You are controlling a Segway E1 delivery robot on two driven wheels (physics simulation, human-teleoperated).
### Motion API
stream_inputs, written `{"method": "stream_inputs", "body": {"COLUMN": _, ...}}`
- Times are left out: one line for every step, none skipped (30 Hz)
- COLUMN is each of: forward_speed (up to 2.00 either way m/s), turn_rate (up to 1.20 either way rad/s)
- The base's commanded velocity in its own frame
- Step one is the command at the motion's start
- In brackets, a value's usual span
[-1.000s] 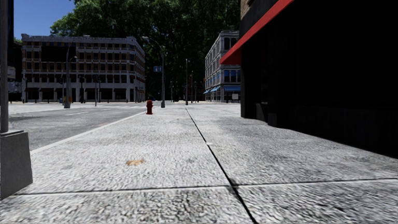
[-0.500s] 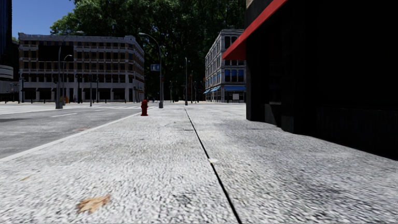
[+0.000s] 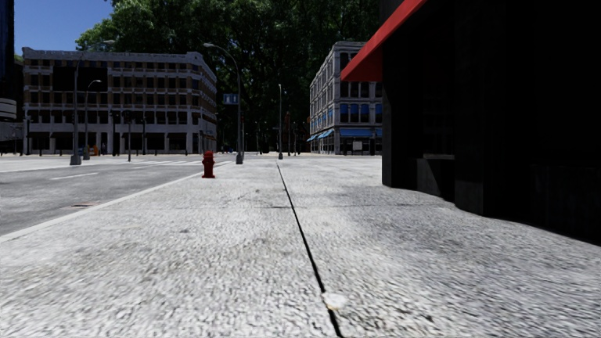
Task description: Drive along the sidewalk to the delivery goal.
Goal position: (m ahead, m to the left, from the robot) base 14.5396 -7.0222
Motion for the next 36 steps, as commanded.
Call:
{"method": "stream_inputs", "body": {"forward_speed": 2.00, "turn_rate": 0.00}}
{"method": "stream_inputs", "body": {"forward_speed": 2.00, "turn_rate": 0.00}}
{"method": "stream_inputs", "body": {"forward_speed": 2.00, "turn_rate": 0.00}}
{"method": "stream_inputs", "body": {"forward_speed": 2.00, "turn_rate": 0.00}}
{"method": "stream_inputs", "body": {"forward_speed": 2.00, "turn_rate": 0.00}}
{"method": "stream_inputs", "body": {"forward_speed": 2.00, "turn_rate": 0.00}}
{"method": "stream_inputs", "body": {"forward_speed": 2.00, "turn_rate": 0.00}}
{"method": "stream_inputs", "body": {"forward_speed": 2.00, "turn_rate": 0.00}}
{"method": "stream_inputs", "body": {"forward_speed": 2.00, "turn_rate": 0.00}}
{"method": "stream_inputs", "body": {"forward_speed": 2.00, "turn_rate": 0.00}}
{"method": "stream_inputs", "body": {"forward_speed": 2.00, "turn_rate": 0.00}}
{"method": "stream_inputs", "body": {"forward_speed": 2.00, "turn_rate": 0.00}}
{"method": "stream_inputs", "body": {"forward_speed": 2.00, "turn_rate": 0.00}}
{"method": "stream_inputs", "body": {"forward_speed": 2.00, "turn_rate": 0.00}}
{"method": "stream_inputs", "body": {"forward_speed": 2.00, "turn_rate": 0.00}}
{"method": "stream_inputs", "body": {"forward_speed": 2.00, "turn_rate": 0.00}}
{"method": "stream_inputs", "body": {"forward_speed": 2.00, "turn_rate": 0.00}}
{"method": "stream_inputs", "body": {"forward_speed": 2.00, "turn_rate": 0.00}}
{"method": "stream_inputs", "body": {"forward_speed": 2.00, "turn_rate": 0.00}}
{"method": "stream_inputs", "body": {"forward_speed": 2.00, "turn_rate": 0.00}}
{"method": "stream_inputs", "body": {"forward_speed": 2.00, "turn_rate": 0.00}}
{"method": "stream_inputs", "body": {"forward_speed": 2.00, "turn_rate": 0.00}}
{"method": "stream_inputs", "body": {"forward_speed": 2.00, "turn_rate": 0.00}}
{"method": "stream_inputs", "body": {"forward_speed": 2.00, "turn_rate": 0.00}}
{"method": "stream_inputs", "body": {"forward_speed": 2.00, "turn_rate": 0.00}}
{"method": "stream_inputs", "body": {"forward_speed": 2.00, "turn_rate": 0.00}}
{"method": "stream_inputs", "body": {"forward_speed": 2.00, "turn_rate": 0.00}}
{"method": "stream_inputs", "body": {"forward_speed": 2.00, "turn_rate": 0.00}}
{"method": "stream_inputs", "body": {"forward_speed": 2.00, "turn_rate": 0.00}}
{"method": "stream_inputs", "body": {"forward_speed": 2.00, "turn_rate": 0.00}}
{"method": "stream_inputs", "body": {"forward_speed": 2.00, "turn_rate": 0.00}}
{"method": "stream_inputs", "body": {"forward_speed": 2.00, "turn_rate": 0.00}}
{"method": "stream_inputs", "body": {"forward_speed": 2.00, "turn_rate": 0.00}}
{"method": "stream_inputs", "body": {"forward_speed": 2.00, "turn_rate": 0.00}}
{"method": "stream_inputs", "body": {"forward_speed": 2.00, "turn_rate": 0.00}}
{"method": "stream_inputs", "body": {"forward_speed": 2.00, "turn_rate": 0.00}}
